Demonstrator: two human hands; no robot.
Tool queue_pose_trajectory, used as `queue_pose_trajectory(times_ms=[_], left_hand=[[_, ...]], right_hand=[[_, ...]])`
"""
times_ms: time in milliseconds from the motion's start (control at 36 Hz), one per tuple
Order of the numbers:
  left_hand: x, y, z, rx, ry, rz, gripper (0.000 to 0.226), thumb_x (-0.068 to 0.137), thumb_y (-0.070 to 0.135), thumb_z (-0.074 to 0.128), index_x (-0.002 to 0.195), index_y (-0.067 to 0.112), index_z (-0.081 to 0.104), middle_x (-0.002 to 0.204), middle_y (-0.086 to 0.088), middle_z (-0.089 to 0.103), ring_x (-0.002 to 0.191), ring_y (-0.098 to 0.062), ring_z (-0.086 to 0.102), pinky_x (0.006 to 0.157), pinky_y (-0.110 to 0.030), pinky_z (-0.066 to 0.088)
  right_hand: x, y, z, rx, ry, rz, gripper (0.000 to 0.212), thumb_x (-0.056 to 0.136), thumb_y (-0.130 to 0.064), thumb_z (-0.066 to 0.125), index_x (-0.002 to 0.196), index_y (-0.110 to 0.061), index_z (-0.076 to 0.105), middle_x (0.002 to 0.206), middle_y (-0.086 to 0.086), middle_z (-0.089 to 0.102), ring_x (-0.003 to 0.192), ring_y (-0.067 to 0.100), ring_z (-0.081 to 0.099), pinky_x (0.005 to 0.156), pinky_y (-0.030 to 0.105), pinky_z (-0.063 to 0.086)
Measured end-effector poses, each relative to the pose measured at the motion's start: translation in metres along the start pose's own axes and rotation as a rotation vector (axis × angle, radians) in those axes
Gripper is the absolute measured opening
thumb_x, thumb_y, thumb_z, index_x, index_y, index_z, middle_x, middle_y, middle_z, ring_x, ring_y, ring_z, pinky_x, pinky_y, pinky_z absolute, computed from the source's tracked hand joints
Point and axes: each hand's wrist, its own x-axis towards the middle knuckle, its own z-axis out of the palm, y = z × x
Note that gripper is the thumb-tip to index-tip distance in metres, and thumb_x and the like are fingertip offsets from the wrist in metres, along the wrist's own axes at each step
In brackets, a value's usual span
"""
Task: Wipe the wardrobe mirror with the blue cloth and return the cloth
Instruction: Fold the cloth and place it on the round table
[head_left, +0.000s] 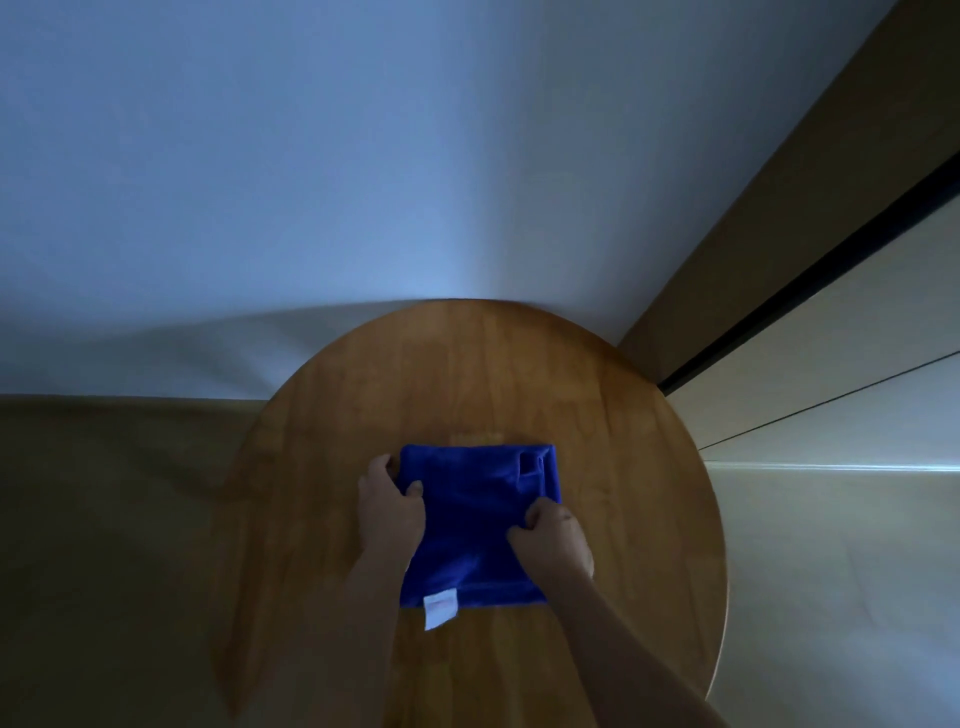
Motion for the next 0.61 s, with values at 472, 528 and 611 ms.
queue_pose_trajectory(times_ms=[472,528,611], left_hand=[[-0.042,-0.040,0.022,0.927,-0.198,0.661,0.084,0.092,0.057,0.033,0.139,0.022,-0.027,0.155,-0.004,-0.023,0.141,-0.023,-0.023,0.114,-0.043,-0.012],[-0.039,-0.037,0.021,0.929,-0.201,0.659,0.082,0.092,0.058,0.033,0.141,0.023,-0.024,0.155,-0.003,-0.021,0.142,-0.022,-0.019,0.115,-0.042,-0.008],[-0.036,-0.032,0.016,0.891,-0.193,0.674,0.073,0.094,0.056,0.029,0.148,0.025,-0.009,0.158,0.001,-0.011,0.145,-0.018,-0.010,0.117,-0.038,0.000]], right_hand=[[0.001,-0.017,-0.003,-0.104,0.489,-0.330,0.007,0.090,-0.028,0.052,0.088,-0.027,0.059,0.085,-0.014,0.058,0.073,0.007,0.055,0.056,0.020,0.038],[0.008,-0.018,-0.003,-0.280,0.306,-0.401,0.033,0.093,-0.029,0.046,0.124,-0.028,0.054,0.123,-0.013,0.052,0.108,0.011,0.050,0.084,0.025,0.042],[0.013,-0.017,-0.005,-0.455,0.110,-0.289,0.056,0.096,-0.036,0.037,0.149,-0.029,0.019,0.153,-0.013,0.017,0.131,0.019,0.028,0.104,0.036,0.030]])
